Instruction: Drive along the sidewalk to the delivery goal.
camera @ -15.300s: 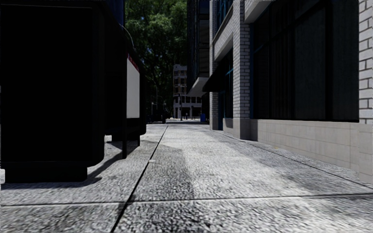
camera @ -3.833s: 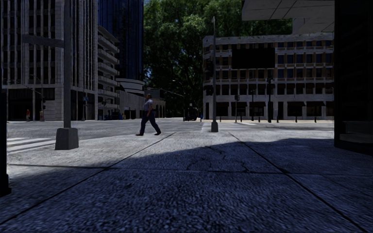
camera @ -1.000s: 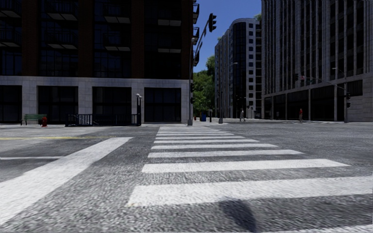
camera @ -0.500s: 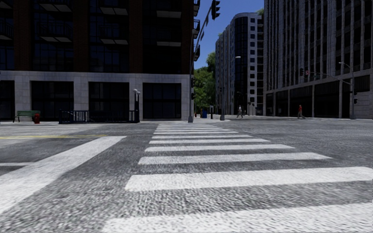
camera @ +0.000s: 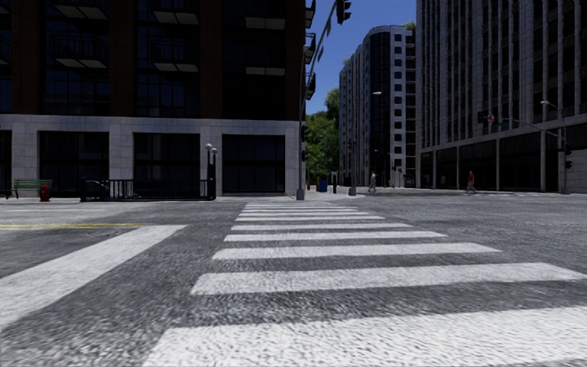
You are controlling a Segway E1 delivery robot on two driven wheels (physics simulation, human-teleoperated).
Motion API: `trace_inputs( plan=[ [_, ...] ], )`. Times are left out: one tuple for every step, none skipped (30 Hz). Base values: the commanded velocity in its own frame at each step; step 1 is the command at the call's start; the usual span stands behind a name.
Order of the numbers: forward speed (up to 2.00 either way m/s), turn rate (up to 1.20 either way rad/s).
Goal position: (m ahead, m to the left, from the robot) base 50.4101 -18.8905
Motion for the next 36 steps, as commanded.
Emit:
trace_inputs(
  plan=[
    [2.00, 0.14],
    [2.00, 0.14],
    [2.00, 0.14],
    [2.00, 0.14],
    [2.00, 0.18],
    [2.00, 0.19],
    [2.00, 0.22],
    [2.00, 0.22],
    [2.00, 0.24],
    [2.00, 0.27],
    [2.00, 0.31],
    [2.00, 0.33],
    [2.00, 0.33],
    [2.00, 0.33],
    [2.00, 0.33],
    [2.00, 0.33],
    [2.00, 0.29],
    [2.00, 0.29],
    [2.00, 0.11],
    [2.00, 0.00],
    [2.00, 0.00],
    [2.00, 0.00],
    [2.00, 0.00],
    [2.00, 0.00],
    [2.00, 0.00],
    [2.00, 0.00],
    [2.00, 0.00],
    [2.00, 0.00],
    [2.00, 0.00],
    [2.00, 0.00],
    [2.00, 0.00],
    [2.00, 0.00],
    [2.00, 0.00],
    [2.00, 0.00],
    [2.00, 0.00],
    [2.00, 0.00]
  ],
)
